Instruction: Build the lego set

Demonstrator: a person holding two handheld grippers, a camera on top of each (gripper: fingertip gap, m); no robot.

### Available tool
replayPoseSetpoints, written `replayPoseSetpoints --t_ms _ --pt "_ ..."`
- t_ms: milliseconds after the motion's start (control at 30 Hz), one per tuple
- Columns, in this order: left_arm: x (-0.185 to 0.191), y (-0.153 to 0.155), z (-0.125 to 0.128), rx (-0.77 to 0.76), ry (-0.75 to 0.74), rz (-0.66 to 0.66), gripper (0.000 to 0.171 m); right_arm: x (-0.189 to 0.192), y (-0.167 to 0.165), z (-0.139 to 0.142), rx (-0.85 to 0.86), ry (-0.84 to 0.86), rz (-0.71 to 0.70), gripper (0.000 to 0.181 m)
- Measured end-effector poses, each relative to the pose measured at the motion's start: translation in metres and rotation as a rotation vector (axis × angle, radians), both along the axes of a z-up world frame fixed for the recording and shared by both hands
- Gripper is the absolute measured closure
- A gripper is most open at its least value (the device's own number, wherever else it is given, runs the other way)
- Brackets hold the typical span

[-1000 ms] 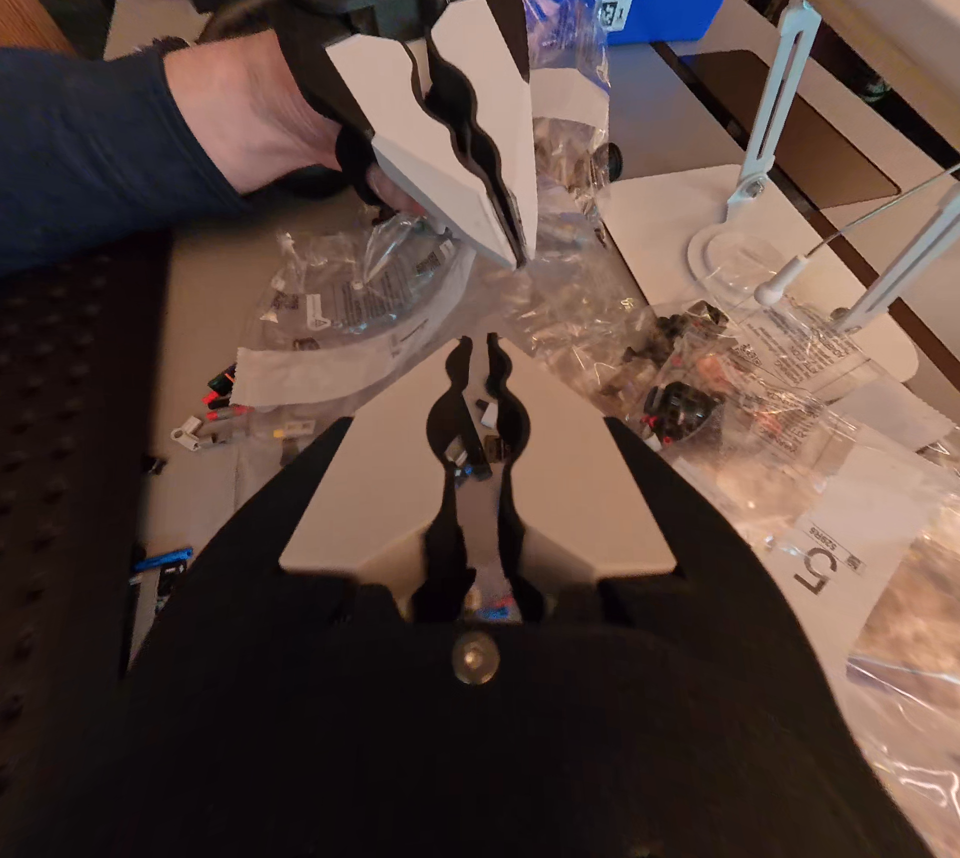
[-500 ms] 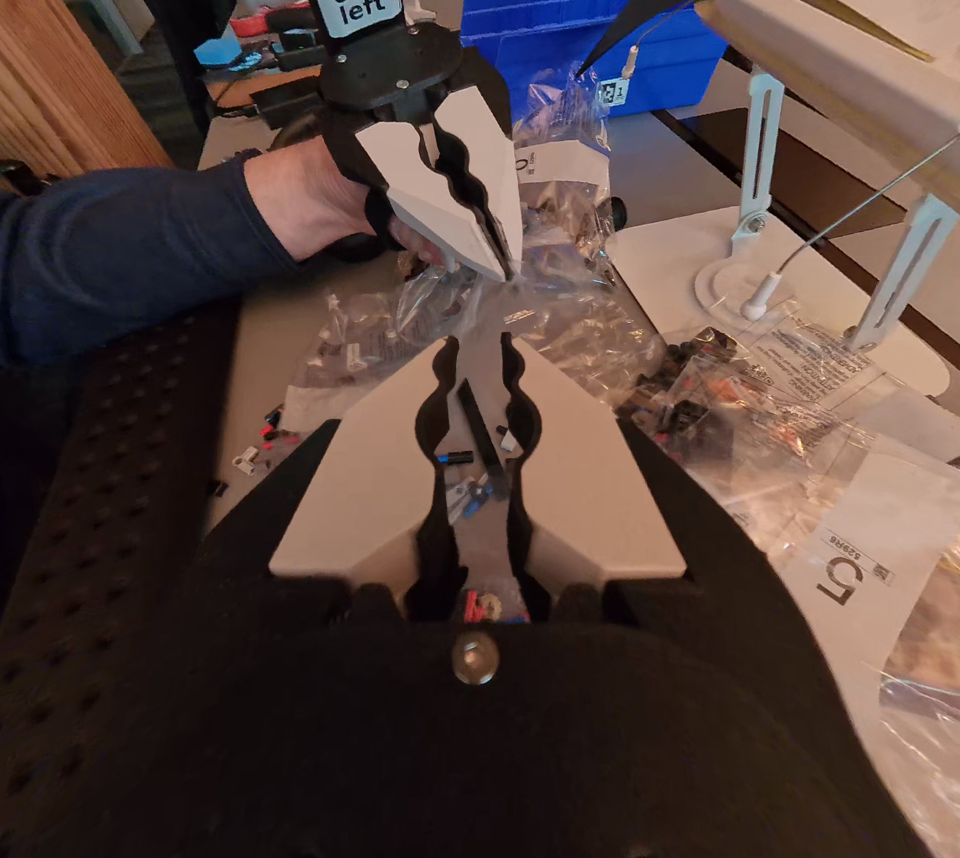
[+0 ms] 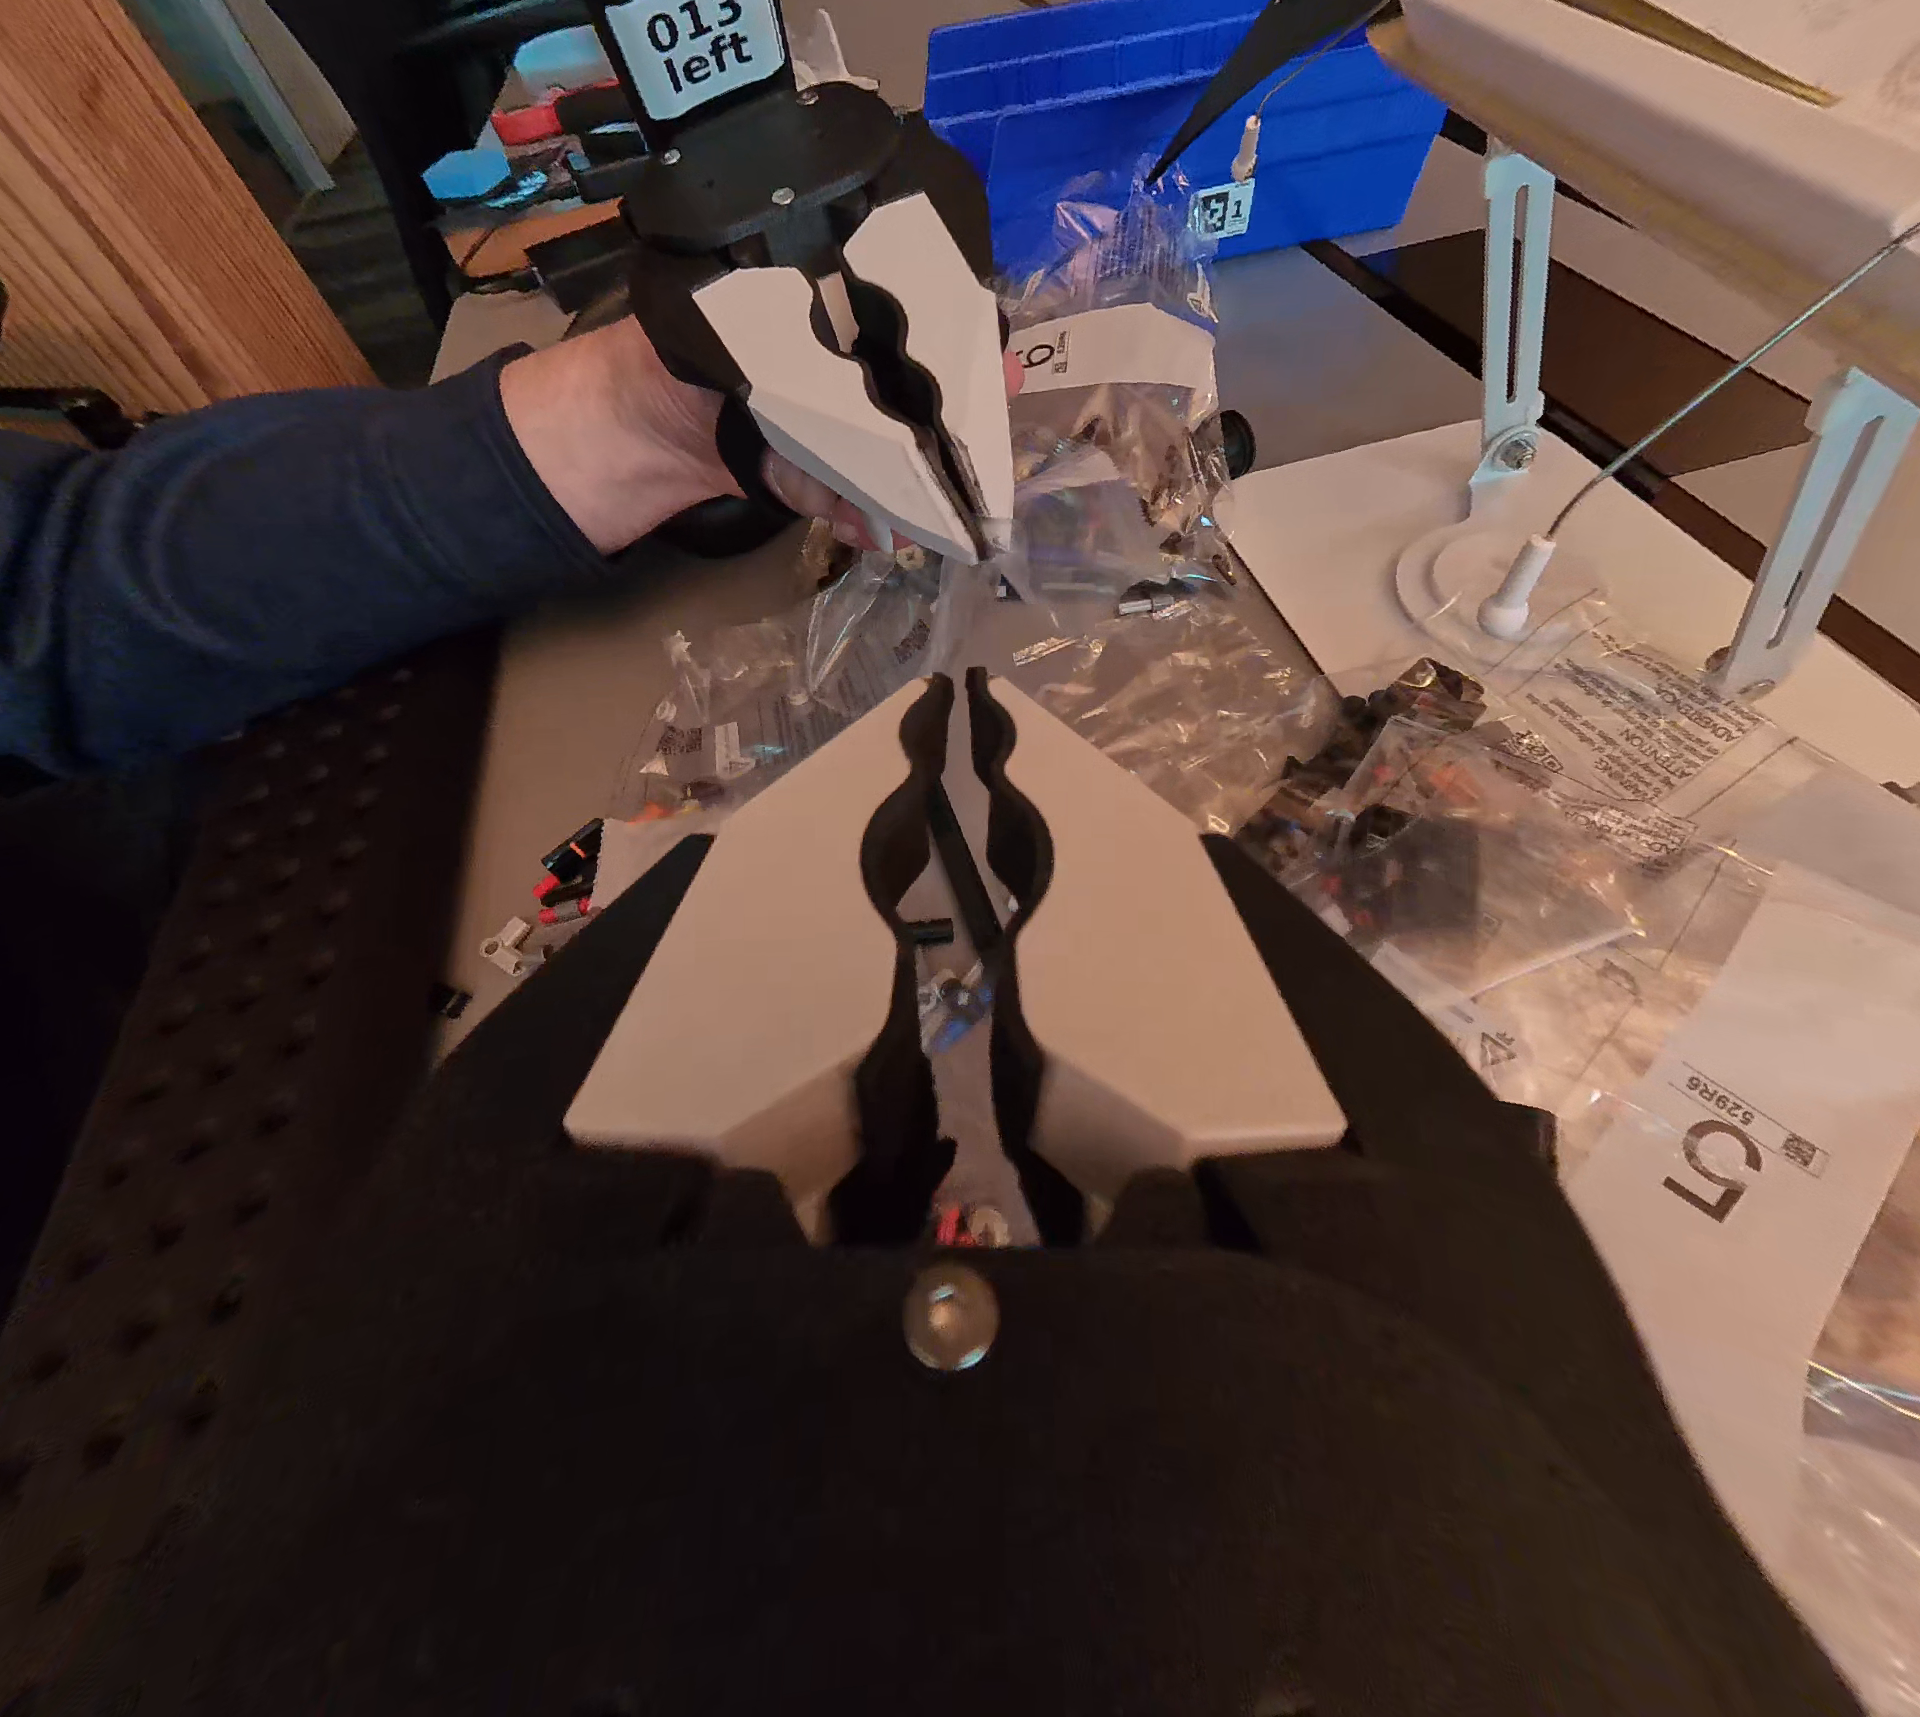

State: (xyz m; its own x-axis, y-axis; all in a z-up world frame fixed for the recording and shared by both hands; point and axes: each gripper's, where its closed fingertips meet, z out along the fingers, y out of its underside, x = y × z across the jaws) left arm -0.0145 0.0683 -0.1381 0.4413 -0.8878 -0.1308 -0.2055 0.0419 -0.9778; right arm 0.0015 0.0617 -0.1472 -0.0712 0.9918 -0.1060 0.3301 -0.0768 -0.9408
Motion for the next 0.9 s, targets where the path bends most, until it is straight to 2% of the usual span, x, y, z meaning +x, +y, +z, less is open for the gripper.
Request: replayPoseSetpoints --t_ms 567,900 --pt "0.001 -0.002 0.002 0.007 0.0 -0.008 0.171 -0.001 0.002 0.0 -0.001 0.003 -0.013 0.181" --pt "-0.002 -0.002 0.006 0.016 -0.009 0.004 0.171 0.004 0.014 0.006 0.044 0.012 -0.087 0.181"
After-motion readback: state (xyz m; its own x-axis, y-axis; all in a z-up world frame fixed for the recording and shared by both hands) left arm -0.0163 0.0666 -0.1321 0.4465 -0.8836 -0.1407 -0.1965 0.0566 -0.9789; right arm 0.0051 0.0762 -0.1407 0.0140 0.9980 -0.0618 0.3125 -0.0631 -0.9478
